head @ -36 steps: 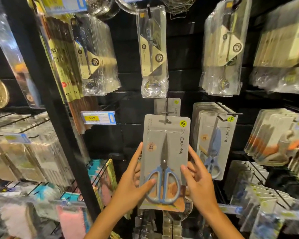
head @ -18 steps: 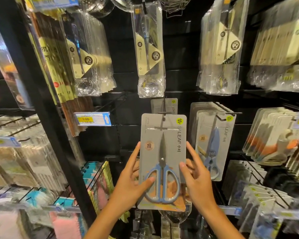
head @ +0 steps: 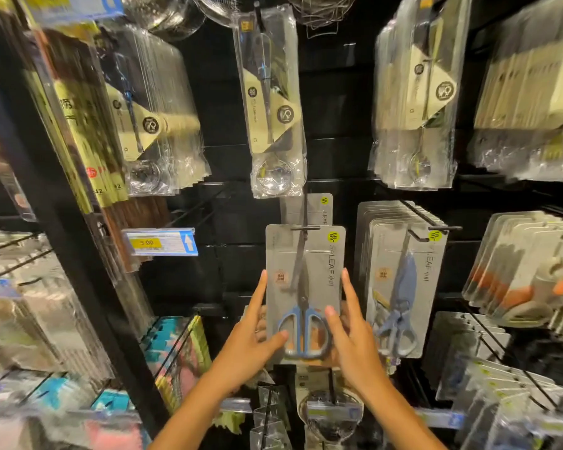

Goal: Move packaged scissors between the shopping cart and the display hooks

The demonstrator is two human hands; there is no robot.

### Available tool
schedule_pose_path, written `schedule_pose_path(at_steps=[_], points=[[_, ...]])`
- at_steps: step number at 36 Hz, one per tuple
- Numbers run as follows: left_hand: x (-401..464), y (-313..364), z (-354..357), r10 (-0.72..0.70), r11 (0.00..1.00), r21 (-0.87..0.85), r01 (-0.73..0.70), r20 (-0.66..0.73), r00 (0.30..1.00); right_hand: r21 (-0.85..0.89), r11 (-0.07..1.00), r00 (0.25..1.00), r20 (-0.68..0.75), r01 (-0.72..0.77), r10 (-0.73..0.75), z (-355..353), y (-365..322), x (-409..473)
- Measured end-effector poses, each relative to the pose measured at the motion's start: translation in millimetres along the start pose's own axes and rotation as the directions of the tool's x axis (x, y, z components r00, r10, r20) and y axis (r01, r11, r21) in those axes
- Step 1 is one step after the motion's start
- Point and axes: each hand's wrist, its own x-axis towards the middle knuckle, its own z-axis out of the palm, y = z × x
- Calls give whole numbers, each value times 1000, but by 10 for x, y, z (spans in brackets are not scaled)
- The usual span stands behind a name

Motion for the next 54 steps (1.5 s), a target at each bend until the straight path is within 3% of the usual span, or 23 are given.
schedule_pose_path(at_steps=[18, 23, 29, 35, 42, 48, 54], points=[[1100, -256, 91, -132, 984, 109, 139, -70, 989, -154, 986, 996, -76, -58, 46, 164, 424, 1079], [1197, -421, 96, -95, 980, 168, 103, -54, 994, -178, 978, 993, -67, -110, 99, 174, 552, 1091], [991, -589, 110, -168, 950, 248, 188, -100, 981, -234, 958, 987, -39, -163, 158, 181, 838, 854], [494, -724, 25, -148, 915, 370, 163, -70, 987, -239, 948, 965, 105, -212, 242, 224, 891, 468], [-379, -758, -262, -74, 905, 414, 93, -61, 995, -320, 946, 924, 346, -47, 163, 507, 620, -73], [-1499, -883, -624, -61, 903, 419, 92, -86, 994, -312, 948, 828, 546, 62, 125, 989, 255, -658], [-2778, -1045, -1036, -131, 864, 453, 222, -224, 966, -285, 940, 654, 751, 190, 95, 1637, 111, -1286]])
